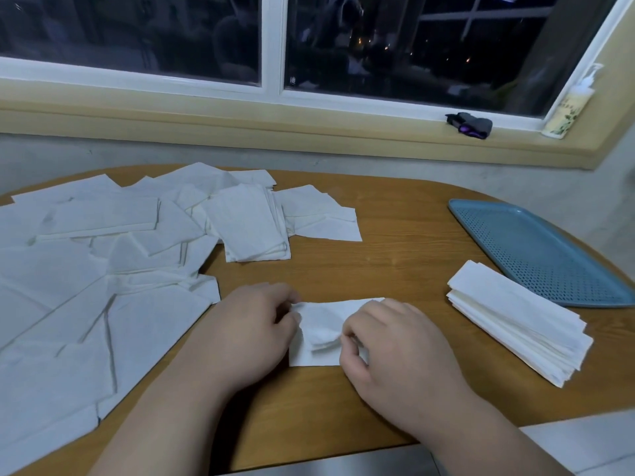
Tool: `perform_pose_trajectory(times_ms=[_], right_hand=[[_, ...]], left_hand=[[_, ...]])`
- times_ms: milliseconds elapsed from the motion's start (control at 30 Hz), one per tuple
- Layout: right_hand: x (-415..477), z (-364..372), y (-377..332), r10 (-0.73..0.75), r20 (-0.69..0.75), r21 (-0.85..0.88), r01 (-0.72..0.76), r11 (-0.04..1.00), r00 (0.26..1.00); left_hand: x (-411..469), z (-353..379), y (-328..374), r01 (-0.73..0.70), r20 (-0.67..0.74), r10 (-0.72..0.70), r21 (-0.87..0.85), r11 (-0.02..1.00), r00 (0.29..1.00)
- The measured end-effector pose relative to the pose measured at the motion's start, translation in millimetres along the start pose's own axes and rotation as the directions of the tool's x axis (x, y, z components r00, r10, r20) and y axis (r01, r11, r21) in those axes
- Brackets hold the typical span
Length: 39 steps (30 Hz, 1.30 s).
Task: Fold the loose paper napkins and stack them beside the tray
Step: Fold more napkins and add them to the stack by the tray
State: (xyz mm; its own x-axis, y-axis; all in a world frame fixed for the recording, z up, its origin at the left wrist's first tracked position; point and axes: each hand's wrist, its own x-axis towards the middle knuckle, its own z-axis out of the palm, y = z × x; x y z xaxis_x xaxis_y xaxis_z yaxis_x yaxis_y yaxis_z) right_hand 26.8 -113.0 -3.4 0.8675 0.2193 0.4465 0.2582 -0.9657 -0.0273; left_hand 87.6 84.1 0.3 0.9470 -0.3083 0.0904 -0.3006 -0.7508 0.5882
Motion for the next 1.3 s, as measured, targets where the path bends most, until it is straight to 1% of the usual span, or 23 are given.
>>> perform_pose_trajectory(times_ms=[133, 233, 367, 500, 600, 733, 833, 967, 1067, 1200, 1300], right_hand=[[-3, 11, -4, -0.01, 0.092, -0.024, 0.012, 1.0, 0.996], [-7, 14, -2, 0.0, 0.134, 0.006, 0.0, 1.0, 0.991], [-8, 8, 4, 0.018, 0.119, 0.096, -0.03, 0.995, 0.993], [-13, 10, 9, 0.025, 0.16, 0.113, -0.043, 0.993, 0.987], [-18, 10, 16, 0.062, 0.137, 0.159, -0.084, 0.984, 0.989], [-19, 10, 19, 0.059, 0.183, 0.143, -0.086, 0.986, 0.981], [-11, 8, 23, 0.071, 0.182, 0.174, -0.103, 0.979, 0.981], [19, 6, 34, 0.098, 0.21, 0.187, -0.138, 0.973, 0.973], [58, 11, 42, 0.116, 0.187, 0.216, -0.156, 0.964, 0.976], [125, 29, 52, 0.189, 0.216, 0.206, -0.234, 0.95, 0.958], [170, 54, 60, 0.182, 0.248, 0.186, -0.232, 0.955, 0.951]], left_hand=[[4, 1, -1, -0.01, 0.005, 0.01, 0.019, 1.0, 1.0], [4, 2, -2, -0.02, -0.002, 0.02, 0.017, 1.0, 1.0], [4, 2, -2, -0.025, 0.023, 0.024, 0.027, 0.999, 0.999], [4, 3, 0, -0.034, 0.054, 0.031, 0.042, 0.999, 0.998], [3, 3, 2, -0.048, 0.084, 0.045, 0.037, 0.998, 0.995], [3, 5, 2, -0.083, 0.104, 0.074, 0.085, 0.993, 0.992], [3, 6, 2, -0.116, 0.127, 0.099, 0.136, 0.984, 0.987], [3, 7, 0, -0.12, 0.109, 0.105, 0.14, 0.983, 0.989], [4, 6, -3, -0.101, 0.064, 0.093, 0.137, 0.985, 0.994], [9, -2, -6, -0.056, -0.012, 0.057, 0.069, 0.996, 0.998], [16, -7, -9, -0.016, -0.072, 0.018, 0.035, 0.999, 0.997]])
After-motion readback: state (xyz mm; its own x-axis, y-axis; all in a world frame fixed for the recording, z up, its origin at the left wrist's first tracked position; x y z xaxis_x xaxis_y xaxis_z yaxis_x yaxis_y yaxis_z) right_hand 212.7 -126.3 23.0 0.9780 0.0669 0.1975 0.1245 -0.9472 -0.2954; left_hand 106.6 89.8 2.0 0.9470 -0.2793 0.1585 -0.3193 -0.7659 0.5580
